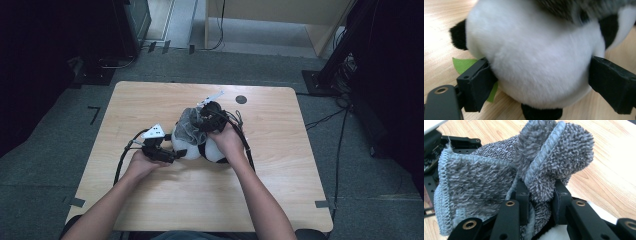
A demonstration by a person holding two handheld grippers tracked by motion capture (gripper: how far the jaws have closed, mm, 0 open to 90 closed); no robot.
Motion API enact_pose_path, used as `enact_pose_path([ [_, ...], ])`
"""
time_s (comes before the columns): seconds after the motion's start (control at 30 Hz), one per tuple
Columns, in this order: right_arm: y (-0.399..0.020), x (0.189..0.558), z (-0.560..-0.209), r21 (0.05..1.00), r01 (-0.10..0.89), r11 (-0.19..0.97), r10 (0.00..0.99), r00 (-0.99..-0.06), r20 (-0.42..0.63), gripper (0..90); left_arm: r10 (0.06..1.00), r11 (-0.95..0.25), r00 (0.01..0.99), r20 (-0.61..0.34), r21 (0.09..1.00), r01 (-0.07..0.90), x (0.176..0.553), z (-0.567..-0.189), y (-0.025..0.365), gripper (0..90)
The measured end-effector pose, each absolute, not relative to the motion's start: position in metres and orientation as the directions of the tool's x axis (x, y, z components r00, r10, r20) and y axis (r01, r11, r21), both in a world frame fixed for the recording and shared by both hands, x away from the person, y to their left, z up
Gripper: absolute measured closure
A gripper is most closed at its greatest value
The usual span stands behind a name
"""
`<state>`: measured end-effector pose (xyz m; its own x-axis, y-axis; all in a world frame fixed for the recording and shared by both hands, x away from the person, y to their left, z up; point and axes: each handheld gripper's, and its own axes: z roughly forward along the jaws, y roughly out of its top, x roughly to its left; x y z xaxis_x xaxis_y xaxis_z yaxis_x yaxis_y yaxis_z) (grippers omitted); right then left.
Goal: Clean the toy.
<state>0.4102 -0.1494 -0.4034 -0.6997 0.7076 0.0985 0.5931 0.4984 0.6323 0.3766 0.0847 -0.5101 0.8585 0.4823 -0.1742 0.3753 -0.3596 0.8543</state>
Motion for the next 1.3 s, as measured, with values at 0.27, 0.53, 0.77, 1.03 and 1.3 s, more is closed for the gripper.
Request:
enact_pose_path([
  [0.27,-0.149,0.414,-0.404,0.63,0.579,0.518,0.703,-0.708,0.072,68.1,0.528,-0.381,0.84,-0.122,0.85,0.364,0.37,-0.511,0.077,14.1],
  [0.53,-0.152,0.411,-0.399,0.651,0.574,0.497,0.712,-0.698,0.072,72.2,0.536,-0.356,0.835,-0.126,0.863,0.359,0.367,-0.507,0.081,33.2],
  [0.77,-0.143,0.406,-0.379,0.717,0.576,0.393,0.696,-0.696,0.178,74.9,0.537,-0.355,0.835,-0.121,0.865,0.354,0.366,-0.505,0.081,33.2],
  [1.03,-0.127,0.411,-0.395,0.668,0.602,0.437,0.671,-0.713,0.204,74.6,0.543,-0.348,0.828,-0.144,0.858,0.377,0.366,-0.505,0.082,33.3],
  [1.3,-0.154,0.404,-0.388,0.645,0.611,0.458,0.717,-0.683,0.138,75.2,0.553,-0.32,0.809,-0.199,0.846,0.427,0.369,-0.504,0.084,33.4],
])
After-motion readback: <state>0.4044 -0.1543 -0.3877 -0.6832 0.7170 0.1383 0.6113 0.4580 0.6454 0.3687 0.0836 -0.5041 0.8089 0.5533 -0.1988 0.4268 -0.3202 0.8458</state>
